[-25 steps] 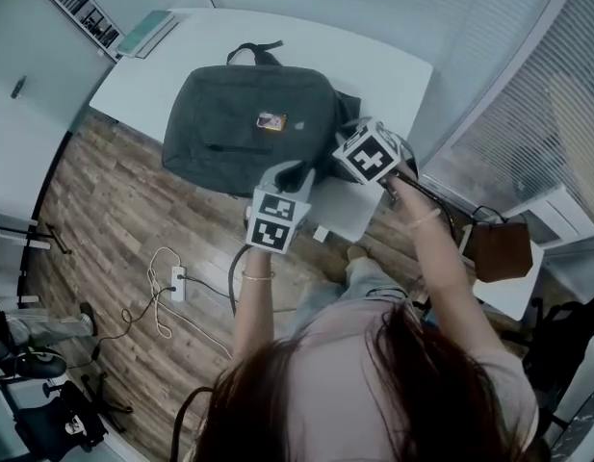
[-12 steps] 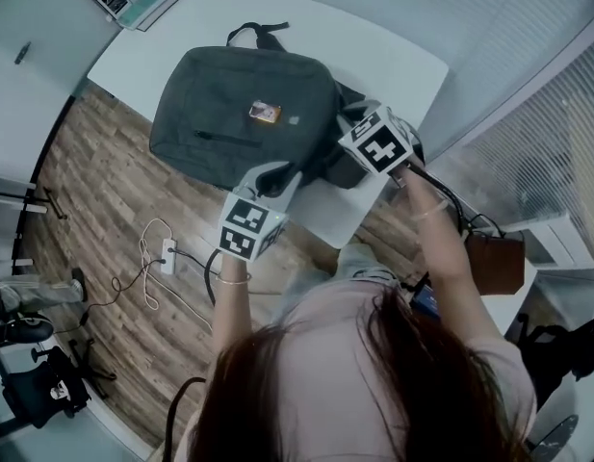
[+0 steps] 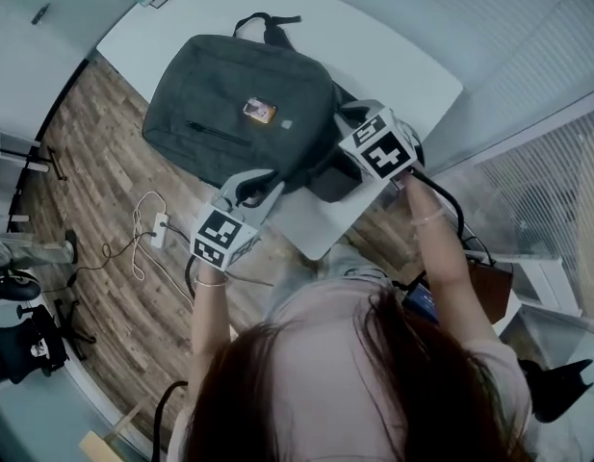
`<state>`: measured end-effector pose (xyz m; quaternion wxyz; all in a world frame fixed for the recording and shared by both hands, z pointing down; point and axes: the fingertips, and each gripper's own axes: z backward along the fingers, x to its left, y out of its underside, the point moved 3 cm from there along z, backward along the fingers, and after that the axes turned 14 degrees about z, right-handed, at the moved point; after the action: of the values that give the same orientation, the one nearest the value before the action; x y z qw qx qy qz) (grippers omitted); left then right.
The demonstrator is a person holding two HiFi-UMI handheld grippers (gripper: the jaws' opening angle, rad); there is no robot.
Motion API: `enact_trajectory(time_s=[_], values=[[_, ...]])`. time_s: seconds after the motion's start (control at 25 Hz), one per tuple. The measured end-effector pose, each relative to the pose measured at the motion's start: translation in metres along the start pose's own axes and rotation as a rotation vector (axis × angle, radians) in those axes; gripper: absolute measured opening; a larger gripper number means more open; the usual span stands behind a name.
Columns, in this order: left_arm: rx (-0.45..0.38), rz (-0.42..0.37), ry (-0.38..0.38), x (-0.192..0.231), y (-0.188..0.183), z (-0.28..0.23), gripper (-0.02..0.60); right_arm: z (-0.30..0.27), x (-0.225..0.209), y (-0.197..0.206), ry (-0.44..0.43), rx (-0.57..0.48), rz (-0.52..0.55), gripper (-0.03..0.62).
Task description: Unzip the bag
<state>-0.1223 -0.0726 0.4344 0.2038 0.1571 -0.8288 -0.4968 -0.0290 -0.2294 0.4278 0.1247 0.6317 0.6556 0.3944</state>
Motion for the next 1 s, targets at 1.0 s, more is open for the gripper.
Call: enact_trajectory(time_s=[1.0], values=[[-0.033,-0.046,-0.016,0.0,0.009,-0.003,0.067,-0.017,-0.028,0.005,0.027,-0.067,0.103,0.011]])
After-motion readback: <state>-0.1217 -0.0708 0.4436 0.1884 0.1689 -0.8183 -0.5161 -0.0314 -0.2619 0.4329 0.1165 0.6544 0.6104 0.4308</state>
